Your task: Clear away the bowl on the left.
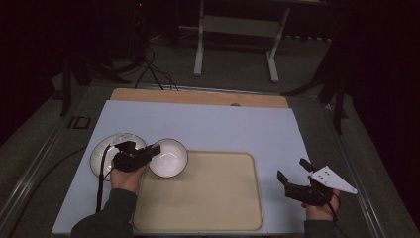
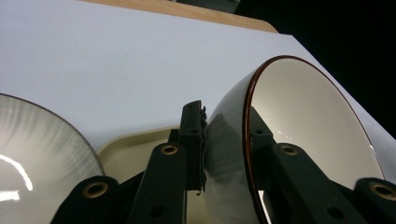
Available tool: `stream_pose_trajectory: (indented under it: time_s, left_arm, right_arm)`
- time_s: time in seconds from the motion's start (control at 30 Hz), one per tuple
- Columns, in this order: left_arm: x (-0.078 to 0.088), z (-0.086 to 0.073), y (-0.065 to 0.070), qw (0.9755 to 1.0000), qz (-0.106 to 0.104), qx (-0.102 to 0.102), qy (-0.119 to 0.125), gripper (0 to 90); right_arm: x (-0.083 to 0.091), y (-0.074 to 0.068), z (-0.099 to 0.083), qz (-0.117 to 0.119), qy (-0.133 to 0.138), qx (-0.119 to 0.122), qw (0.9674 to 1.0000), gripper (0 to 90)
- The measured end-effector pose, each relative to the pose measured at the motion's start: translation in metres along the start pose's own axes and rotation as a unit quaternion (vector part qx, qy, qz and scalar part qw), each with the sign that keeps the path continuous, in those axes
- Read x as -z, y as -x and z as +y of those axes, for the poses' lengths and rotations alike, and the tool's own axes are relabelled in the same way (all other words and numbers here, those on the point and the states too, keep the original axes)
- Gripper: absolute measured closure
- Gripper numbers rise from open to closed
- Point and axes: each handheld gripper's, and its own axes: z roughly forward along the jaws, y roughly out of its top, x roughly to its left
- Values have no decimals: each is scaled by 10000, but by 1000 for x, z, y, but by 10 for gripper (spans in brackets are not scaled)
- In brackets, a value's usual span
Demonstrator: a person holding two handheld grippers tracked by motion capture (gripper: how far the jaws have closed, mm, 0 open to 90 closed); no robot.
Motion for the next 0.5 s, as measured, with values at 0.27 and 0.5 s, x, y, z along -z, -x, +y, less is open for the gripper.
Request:
stream_pose_trajectory:
  time_s: [0.27,0.5]
  left_arm:
    - [-5,-2,6,9999,-69,-54,-62,760]
    - [-12,-3,13,9997,-147,-113,-128,760]
  right_arm:
    - [0,0,0,1,2,1,10000,86]
    - [0,0,0,2,-2,5,10000,86]
